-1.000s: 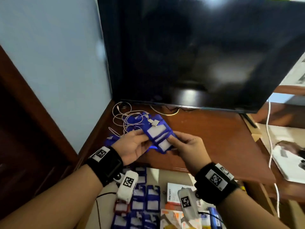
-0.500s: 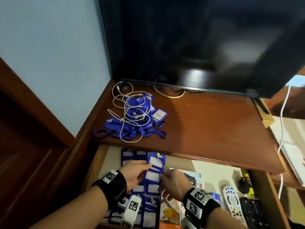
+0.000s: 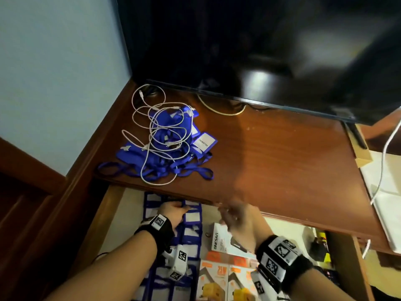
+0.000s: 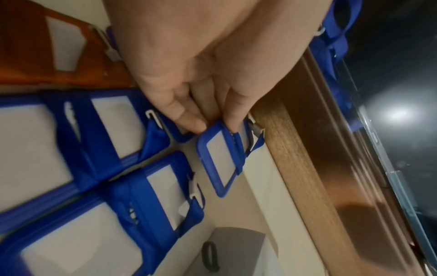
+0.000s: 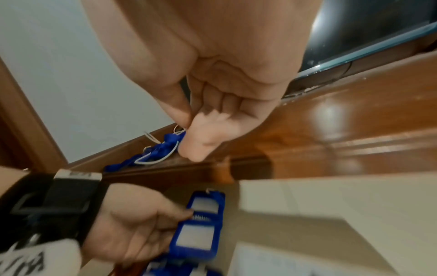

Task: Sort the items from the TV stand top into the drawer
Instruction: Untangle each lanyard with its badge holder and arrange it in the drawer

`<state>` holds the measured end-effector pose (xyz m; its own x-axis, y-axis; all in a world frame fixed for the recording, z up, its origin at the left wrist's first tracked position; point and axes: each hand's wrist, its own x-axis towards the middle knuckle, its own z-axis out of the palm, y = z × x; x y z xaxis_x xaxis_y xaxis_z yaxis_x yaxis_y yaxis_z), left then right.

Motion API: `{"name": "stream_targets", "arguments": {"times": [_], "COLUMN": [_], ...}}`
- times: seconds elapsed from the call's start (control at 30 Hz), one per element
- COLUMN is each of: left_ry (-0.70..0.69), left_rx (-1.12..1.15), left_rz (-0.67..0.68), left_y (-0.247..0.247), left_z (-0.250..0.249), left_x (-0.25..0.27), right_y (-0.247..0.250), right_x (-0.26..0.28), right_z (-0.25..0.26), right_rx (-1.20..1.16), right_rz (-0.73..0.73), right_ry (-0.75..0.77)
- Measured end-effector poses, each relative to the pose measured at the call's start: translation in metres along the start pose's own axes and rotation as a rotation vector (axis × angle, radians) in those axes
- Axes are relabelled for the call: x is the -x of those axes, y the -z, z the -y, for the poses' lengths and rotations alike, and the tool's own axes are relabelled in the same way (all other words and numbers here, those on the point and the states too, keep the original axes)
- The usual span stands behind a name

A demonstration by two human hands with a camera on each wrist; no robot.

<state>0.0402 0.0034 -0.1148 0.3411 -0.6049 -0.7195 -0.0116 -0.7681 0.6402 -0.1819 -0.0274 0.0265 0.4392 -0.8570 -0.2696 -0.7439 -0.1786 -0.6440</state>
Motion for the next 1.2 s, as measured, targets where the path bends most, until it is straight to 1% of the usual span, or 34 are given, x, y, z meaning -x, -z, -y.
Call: {"name": "stream_targets", "arguments": {"times": [0.07,0.1,0.17,0.27,0.37,0.47,0.53,0.6,0.63,0.73,0.8,0.87,0.97,1.07,1.13,1.2], "left_ry": [-0.086,-0.103,-0.103,-0.106,-0.12,-0.172,-0.168,-0.2,-0.219,-0.269,-0.344,-0.407,-0.377,-0.341,-0.341,-0.35], "left_rx": [-0.205,-0.307,-0.449,-0.6,-0.646,-0.555,-0.505,-0.518,-0.533,-0.594,-0.741,-0.933,-1.104,-1.197,-1.21,-1.194], "left_rz": [-0.007,-0.018,-0.043,-0.047,-0.047,-0.086,-0.052,-0.023,-0.016,-0.038,-0.06,-0.078,-0.038,0.07,0.128,0.136], "left_y": [-0.003,-0.005,-0.005,-0.003,-0.006,-0.01,-0.01,-0.006,-0.003,0.012,0.023,0.031,0.038,0.04,0.043,0.047], "left_z": [-0.015,-0.02,-0.028,-0.029,-0.025,-0.02,-0.019,-0.015,-0.013,-0.006,-0.002,0.003,0.007,0.012,0.013,0.011], "left_x": [0.005,0.005,0.003,-0.003,-0.003,0.005,0.014,0.021,0.024,0.033,0.038,0.04,0.037,0.031,0.029,0.031], "right_y": [0.005,0.009,0.024,0.043,0.035,0.028,0.026,0.023,0.023,0.023,0.023,0.02,0.018,0.022,0.023,0.022], "right_x": [-0.029,-0.045,-0.075,-0.116,-0.15,-0.176,-0.186,-0.186,-0.182,-0.16,-0.141,-0.123,-0.099,-0.081,-0.071,-0.06], "right_z": [-0.002,-0.001,0.01,0.029,0.036,0.037,0.034,0.028,0.025,0.021,0.016,0.01,-0.004,-0.023,-0.035,-0.038], "right_rx": [-0.117,-0.124,-0.054,0.08,0.213,0.413,0.477,0.548,0.597,0.704,0.792,0.846,0.806,0.698,0.584,0.519], "right_rz": [-0.138,-0.191,-0.192,-0.083,0.076,0.204,0.274,0.332,0.32,0.186,0.118,0.04,-0.051,-0.014,0.023,-0.009], "right_ry": [-0.003,0.017,0.094,0.156,0.101,0.034,0.007,-0.026,-0.014,0.06,0.074,0.048,-0.012,-0.055,-0.067,-0.084]}}
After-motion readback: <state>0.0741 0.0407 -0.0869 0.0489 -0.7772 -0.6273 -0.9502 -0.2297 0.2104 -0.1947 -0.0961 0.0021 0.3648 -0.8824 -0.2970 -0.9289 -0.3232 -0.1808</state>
